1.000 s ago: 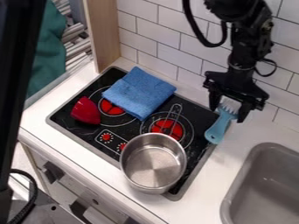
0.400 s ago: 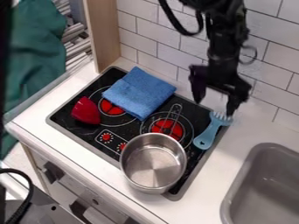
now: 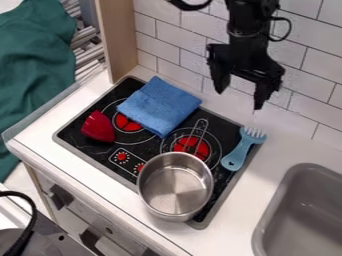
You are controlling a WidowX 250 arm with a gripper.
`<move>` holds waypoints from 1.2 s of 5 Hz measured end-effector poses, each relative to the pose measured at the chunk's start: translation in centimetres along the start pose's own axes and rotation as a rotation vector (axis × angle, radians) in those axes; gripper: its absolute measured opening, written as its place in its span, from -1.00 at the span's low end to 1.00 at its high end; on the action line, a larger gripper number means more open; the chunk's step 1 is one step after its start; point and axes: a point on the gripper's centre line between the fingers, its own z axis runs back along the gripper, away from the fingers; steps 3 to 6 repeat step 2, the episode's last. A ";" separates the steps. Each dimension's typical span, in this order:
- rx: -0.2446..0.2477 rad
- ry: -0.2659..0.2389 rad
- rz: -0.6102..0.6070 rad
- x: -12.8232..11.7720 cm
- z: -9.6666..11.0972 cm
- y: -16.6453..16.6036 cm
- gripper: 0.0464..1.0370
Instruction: Move the blue brush at the top of the right burner
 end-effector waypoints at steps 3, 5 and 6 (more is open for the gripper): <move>0.037 0.060 0.067 -1.5 -0.3 0.7 0.94; 0.037 0.060 0.067 -1.5 -0.3 0.7 0.94; 0.037 0.060 0.067 -1.5 -0.3 0.7 0.94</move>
